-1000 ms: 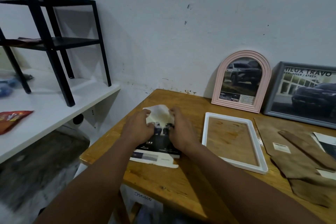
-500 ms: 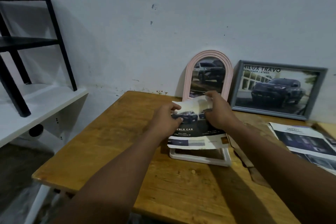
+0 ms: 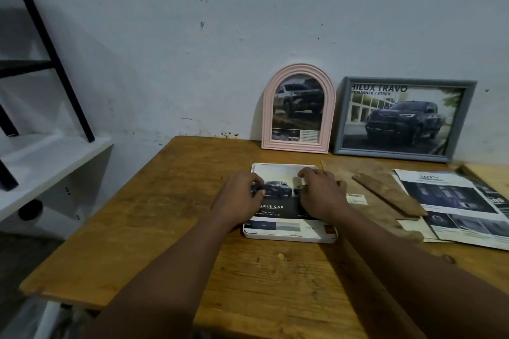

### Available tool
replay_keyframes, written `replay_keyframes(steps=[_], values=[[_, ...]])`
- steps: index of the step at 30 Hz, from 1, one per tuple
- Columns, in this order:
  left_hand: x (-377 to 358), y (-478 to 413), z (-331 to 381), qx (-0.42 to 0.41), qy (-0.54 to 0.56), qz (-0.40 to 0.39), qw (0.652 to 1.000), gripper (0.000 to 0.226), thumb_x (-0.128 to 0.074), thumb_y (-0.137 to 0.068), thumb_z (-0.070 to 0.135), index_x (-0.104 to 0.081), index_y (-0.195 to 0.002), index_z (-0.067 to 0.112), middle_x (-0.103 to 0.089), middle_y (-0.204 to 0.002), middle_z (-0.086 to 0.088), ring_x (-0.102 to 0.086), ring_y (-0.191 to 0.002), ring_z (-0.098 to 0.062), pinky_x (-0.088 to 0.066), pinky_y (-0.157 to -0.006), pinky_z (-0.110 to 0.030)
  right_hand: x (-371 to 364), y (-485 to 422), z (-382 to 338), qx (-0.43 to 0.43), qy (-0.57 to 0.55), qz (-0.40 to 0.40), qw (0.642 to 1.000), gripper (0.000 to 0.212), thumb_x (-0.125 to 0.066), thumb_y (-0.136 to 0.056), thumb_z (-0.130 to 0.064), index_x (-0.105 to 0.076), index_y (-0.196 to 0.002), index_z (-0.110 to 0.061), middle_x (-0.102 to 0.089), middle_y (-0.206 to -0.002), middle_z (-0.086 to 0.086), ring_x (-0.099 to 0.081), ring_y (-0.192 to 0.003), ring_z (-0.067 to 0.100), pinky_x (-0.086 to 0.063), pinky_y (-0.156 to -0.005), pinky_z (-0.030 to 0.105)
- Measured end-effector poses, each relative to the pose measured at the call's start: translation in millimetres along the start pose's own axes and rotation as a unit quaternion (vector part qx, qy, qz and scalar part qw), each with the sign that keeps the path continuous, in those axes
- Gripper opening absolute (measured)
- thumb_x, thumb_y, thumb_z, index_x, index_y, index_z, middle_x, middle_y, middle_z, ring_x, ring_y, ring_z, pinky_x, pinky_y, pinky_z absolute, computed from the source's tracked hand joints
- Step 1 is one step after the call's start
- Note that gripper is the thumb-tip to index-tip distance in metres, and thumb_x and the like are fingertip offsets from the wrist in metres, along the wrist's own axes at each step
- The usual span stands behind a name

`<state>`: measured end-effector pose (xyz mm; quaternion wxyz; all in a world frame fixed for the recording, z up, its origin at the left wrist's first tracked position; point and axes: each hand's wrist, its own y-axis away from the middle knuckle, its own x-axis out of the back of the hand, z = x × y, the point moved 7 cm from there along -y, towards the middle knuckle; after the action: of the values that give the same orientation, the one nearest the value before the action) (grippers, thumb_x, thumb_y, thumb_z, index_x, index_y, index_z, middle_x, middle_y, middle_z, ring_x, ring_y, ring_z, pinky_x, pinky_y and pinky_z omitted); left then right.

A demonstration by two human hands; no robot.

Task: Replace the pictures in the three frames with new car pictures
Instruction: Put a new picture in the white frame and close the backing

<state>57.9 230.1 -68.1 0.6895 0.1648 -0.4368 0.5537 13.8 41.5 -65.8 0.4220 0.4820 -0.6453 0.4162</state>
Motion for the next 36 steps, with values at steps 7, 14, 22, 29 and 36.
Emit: replay_keyframes(steps=[7,14,22,29,36], values=[[-7,6,9,-0.065,-0.117,-0.033,0.99,0.03,-0.051,-0.103,0.031,-0.061,-0.13,0.021,-0.057,-0.128,0.003,-0.049,-0.113,-0.014,-0.051,-0.094,-0.038,-15,5,-2,0.053,0.04,-0.018,0.998,0.043,-0.043,-0.099,-0.035,-0.038,-0.14,-0.024,-0.036,-0.152,0.002,-0.025,-0.142,0.022,-0.026,-0.111,0.049],[0,-2,7,0.012,-0.019,-0.016,1.0,0.028,-0.062,-0.099,0.02,-0.063,-0.127,0.021,-0.06,-0.125,0.002,-0.056,-0.105,-0.013,-0.056,-0.087,-0.033,5,3,14,0.0,-0.118,0.042,0.992,0.048,-0.034,-0.104,-0.046,-0.032,-0.147,-0.024,-0.035,-0.155,0.004,-0.027,-0.145,0.025,-0.021,-0.114,0.056],[-19,-21,47,-0.02,-0.06,0.01,0.998,0.03,-0.066,-0.096,0.029,-0.062,-0.125,0.029,-0.052,-0.139,0.005,-0.05,-0.121,-0.016,-0.052,-0.098,-0.041,60,3,108,-0.132,-0.006,0.051,0.99,0.054,-0.064,-0.091,-0.04,-0.042,-0.139,-0.028,-0.05,-0.143,0.005,-0.044,-0.132,0.03,-0.033,-0.11,0.057],[-63,-27,91,-0.071,-0.083,-0.034,0.993,0.04,-0.064,-0.096,0.033,-0.057,-0.136,0.029,-0.051,-0.145,0.005,-0.046,-0.13,-0.018,-0.046,-0.107,-0.044,54,10,141,-0.12,-0.009,0.028,0.992,0.046,-0.063,-0.089,-0.045,-0.05,-0.128,-0.026,-0.058,-0.127,0.008,-0.055,-0.112,0.027,-0.05,-0.092,0.044],[-68,-31,89,-0.062,-0.073,-0.038,0.995,0.042,-0.064,-0.098,0.033,-0.055,-0.139,0.029,-0.052,-0.147,0.005,-0.046,-0.133,-0.018,-0.046,-0.108,-0.044,59,6,138,-0.08,-0.019,0.048,0.995,0.031,-0.049,-0.098,-0.036,-0.06,-0.126,-0.027,-0.053,-0.124,0.011,-0.055,-0.108,0.029,-0.049,-0.093,0.046]])
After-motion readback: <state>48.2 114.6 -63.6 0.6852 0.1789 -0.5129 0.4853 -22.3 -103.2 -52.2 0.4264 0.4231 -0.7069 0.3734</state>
